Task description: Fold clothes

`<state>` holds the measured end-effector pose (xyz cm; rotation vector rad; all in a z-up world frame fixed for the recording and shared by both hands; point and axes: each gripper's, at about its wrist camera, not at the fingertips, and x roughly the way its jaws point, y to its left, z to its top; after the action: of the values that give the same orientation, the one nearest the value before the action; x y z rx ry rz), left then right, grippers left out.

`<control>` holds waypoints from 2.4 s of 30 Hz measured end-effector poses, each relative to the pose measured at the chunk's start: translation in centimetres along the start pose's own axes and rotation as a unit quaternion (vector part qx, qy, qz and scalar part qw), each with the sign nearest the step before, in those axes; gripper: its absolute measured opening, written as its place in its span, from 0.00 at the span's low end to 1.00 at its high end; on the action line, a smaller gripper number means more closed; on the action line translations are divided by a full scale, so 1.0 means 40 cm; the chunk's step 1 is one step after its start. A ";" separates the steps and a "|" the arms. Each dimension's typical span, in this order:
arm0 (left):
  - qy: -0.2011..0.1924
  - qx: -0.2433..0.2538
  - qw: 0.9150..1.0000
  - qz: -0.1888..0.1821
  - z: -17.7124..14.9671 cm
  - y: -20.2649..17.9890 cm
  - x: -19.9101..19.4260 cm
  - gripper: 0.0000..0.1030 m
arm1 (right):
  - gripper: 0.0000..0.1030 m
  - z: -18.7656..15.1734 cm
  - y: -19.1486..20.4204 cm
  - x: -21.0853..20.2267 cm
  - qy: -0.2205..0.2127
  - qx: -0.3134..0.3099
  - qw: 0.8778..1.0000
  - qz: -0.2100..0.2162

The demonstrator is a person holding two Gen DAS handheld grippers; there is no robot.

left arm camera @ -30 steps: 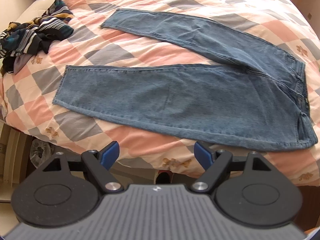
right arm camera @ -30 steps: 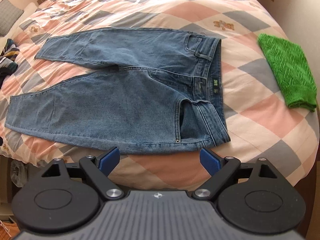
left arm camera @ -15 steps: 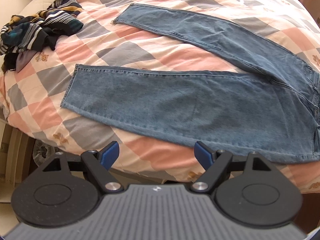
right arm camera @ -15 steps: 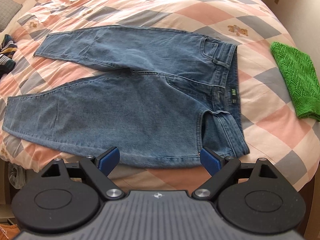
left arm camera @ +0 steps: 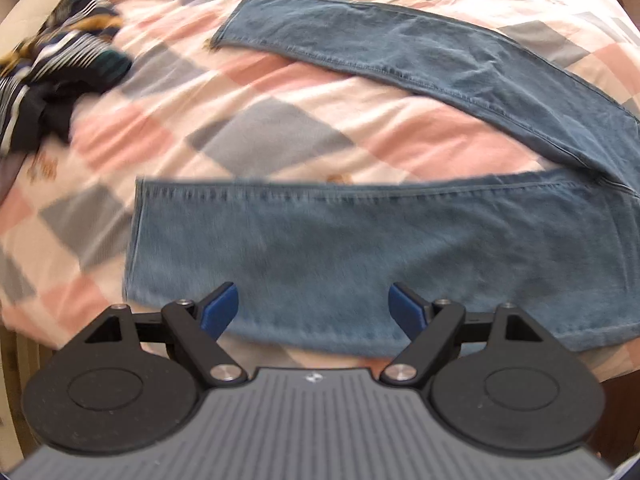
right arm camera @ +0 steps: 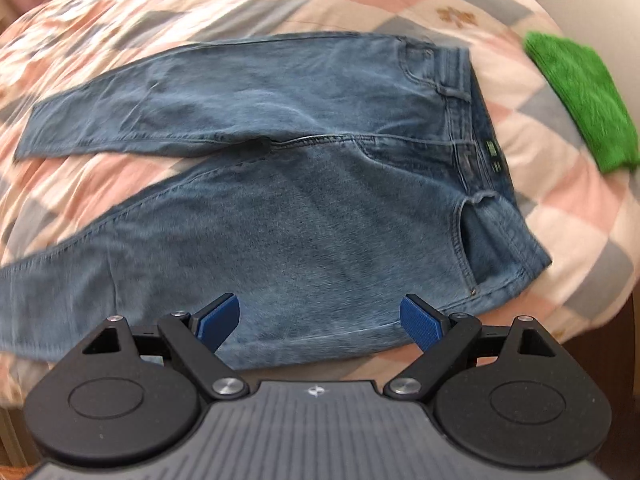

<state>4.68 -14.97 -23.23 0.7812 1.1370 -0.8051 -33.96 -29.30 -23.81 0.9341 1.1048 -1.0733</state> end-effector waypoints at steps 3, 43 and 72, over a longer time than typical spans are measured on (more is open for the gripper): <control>-0.014 0.046 0.999 -0.011 0.072 -0.004 0.027 0.77 | 0.87 -0.008 -0.001 0.006 -0.001 0.036 0.999 -0.006; -0.070 0.479 0.854 -0.191 0.937 -0.354 0.580 0.61 | 0.45 0.840 0.032 0.576 -0.062 -0.356 0.913 0.188; -0.343 0.420 0.840 0.012 0.466 -0.231 0.352 0.04 | 0.03 0.417 0.080 0.336 -0.326 -0.508 0.795 0.058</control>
<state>8.36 -37.56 -33.57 1.0792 0.0767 -1.4485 -25.87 -47.03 -33.28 -0.2427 0.8198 -0.4659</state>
